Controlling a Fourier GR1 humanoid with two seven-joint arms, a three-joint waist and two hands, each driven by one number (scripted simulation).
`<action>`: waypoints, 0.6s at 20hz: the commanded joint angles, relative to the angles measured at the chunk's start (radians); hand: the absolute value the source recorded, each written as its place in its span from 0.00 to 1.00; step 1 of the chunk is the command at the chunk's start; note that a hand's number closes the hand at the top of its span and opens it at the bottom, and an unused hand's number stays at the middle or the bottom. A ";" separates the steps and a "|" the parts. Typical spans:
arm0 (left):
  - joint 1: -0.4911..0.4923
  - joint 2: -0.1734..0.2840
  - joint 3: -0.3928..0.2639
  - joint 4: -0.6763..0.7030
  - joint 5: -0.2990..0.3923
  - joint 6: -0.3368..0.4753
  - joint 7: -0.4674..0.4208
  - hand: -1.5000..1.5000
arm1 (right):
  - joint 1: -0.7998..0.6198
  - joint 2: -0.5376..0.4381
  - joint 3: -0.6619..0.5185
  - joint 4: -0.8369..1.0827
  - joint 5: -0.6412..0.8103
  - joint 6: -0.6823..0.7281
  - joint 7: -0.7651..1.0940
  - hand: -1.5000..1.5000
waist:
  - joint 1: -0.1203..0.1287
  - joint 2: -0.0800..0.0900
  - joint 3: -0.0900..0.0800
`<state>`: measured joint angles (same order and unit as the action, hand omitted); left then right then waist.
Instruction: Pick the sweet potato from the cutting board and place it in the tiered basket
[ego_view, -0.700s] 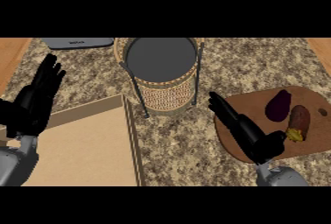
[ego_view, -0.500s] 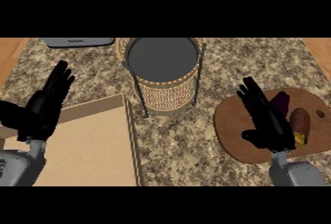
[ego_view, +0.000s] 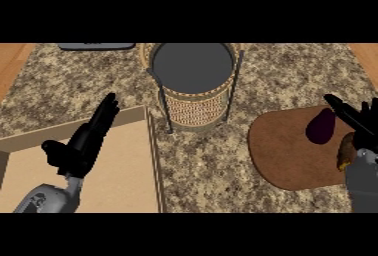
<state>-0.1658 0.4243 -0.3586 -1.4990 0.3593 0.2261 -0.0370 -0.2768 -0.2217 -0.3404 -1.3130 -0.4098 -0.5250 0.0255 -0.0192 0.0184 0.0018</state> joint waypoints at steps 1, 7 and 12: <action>0.040 -0.030 -0.022 0.109 -0.014 -0.080 -0.118 0.50 | -0.088 -0.094 -0.071 0.119 0.067 -0.098 -0.050 0.00 | 0.026 -0.008 -0.003; 0.017 -0.040 -0.007 0.108 -0.017 -0.057 -0.077 0.50 | 0.069 -0.433 0.093 0.084 0.213 0.039 0.354 0.00 | -0.004 -0.018 -0.008; 0.022 -0.032 -0.008 0.084 -0.022 -0.060 -0.078 0.50 | 0.114 -0.620 0.266 0.044 0.248 0.322 0.634 0.00 | 0.005 -0.023 -0.013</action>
<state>-0.1577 0.3937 -0.3535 -1.4340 0.3389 0.1682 -0.1414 -0.1959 -0.6986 -0.1748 -1.2485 -0.1971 -0.3647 0.4724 -0.0151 -0.0057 -0.0046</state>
